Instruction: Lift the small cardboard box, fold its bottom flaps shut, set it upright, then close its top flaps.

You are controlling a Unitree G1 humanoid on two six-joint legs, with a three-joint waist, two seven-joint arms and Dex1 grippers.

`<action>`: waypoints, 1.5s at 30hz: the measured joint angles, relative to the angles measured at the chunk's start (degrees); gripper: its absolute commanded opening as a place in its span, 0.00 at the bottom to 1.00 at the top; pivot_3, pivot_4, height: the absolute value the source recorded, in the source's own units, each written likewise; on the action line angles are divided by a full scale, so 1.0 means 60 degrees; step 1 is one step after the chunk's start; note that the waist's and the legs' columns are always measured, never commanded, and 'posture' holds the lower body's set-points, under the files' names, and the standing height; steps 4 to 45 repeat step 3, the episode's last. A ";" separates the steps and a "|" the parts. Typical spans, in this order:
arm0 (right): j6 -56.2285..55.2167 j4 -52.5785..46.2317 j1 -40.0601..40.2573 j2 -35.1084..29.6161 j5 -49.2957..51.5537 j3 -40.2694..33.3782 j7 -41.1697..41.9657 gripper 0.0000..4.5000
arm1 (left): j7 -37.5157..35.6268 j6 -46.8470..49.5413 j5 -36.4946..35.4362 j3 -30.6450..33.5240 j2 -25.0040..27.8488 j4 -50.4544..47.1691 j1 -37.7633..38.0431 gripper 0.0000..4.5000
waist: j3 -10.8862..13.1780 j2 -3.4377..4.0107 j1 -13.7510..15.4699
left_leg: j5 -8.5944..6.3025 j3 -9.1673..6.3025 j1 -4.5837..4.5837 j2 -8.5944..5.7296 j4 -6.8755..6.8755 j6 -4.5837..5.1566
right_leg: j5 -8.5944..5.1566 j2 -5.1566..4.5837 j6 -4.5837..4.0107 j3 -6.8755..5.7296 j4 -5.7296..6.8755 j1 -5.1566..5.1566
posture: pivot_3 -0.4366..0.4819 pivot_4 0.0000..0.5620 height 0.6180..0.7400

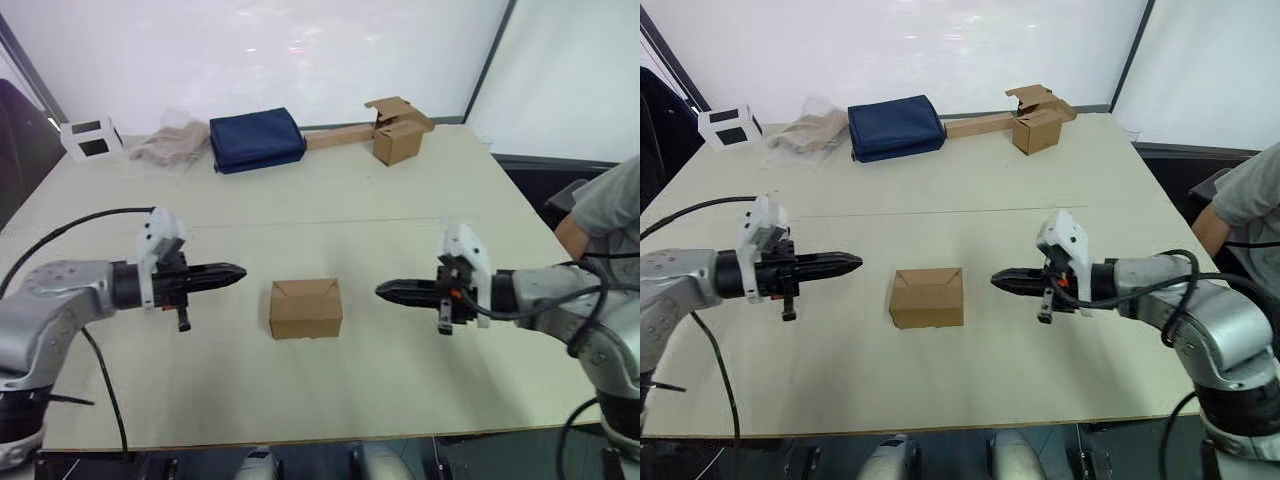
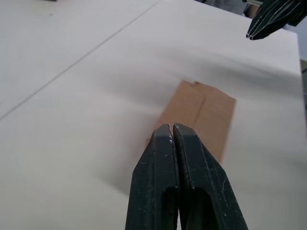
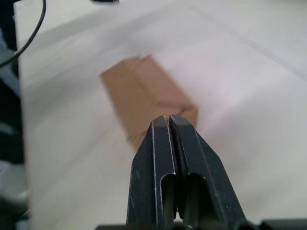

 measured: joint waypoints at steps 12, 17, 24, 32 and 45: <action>0.0166 -0.0302 0.0484 -0.0708 0.0455 -0.0551 0.0259 0.00 | -0.0168 0.0109 -0.0184 0.0589 0.0578 -0.0199 0.0739 0.01 | 0.0000 0.0000 0.0020 | -0.0002 0.0004 0.0000 0.0002 -0.0006 0.0002 | 0.0000 0.0000 0.0000 0.0001 -0.0014 0.0000 | 0.48 0.27 1.00; 0.0166 -0.0302 0.0484 -0.0708 0.0455 -0.0551 0.0259 0.00 | -0.0168 0.0109 -0.0184 0.0589 0.0578 -0.0199 0.0739 0.01 | 0.0000 0.0000 0.0020 | -0.0002 0.0004 0.0000 0.0002 -0.0006 0.0002 | 0.0000 0.0000 0.0000 0.0001 -0.0014 0.0000 | 0.48 0.27 1.00; 0.0166 -0.0302 0.0484 -0.0708 0.0455 -0.0551 0.0259 0.00 | -0.0168 0.0109 -0.0184 0.0589 0.0578 -0.0199 0.0739 0.01 | 0.0000 0.0000 0.0020 | -0.0002 0.0004 0.0000 0.0002 -0.0006 0.0002 | 0.0000 0.0000 0.0000 0.0001 -0.0014 0.0000 | 0.48 0.27 1.00; 0.0166 -0.0302 0.0484 -0.0708 0.0455 -0.0551 0.0259 0.00 | -0.0168 0.0109 -0.0184 0.0589 0.0578 -0.0199 0.0739 0.01 | 0.0000 0.0000 0.0020 | -0.0002 0.0004 0.0000 0.0002 -0.0006 0.0002 | 0.0000 0.0000 0.0000 0.0001 -0.0014 0.0000 | 0.48 0.27 1.00; 0.0166 -0.0302 0.0484 -0.0708 0.0455 -0.0551 0.0259 0.00 | -0.0168 0.0109 -0.0184 0.0589 0.0578 -0.0199 0.0739 0.01 | 0.0000 0.0000 0.0020 | -0.0002 0.0004 0.0000 0.0002 -0.0006 0.0002 | 0.0000 0.0000 0.0000 0.0001 -0.0014 0.0000 | 0.48 0.27 1.00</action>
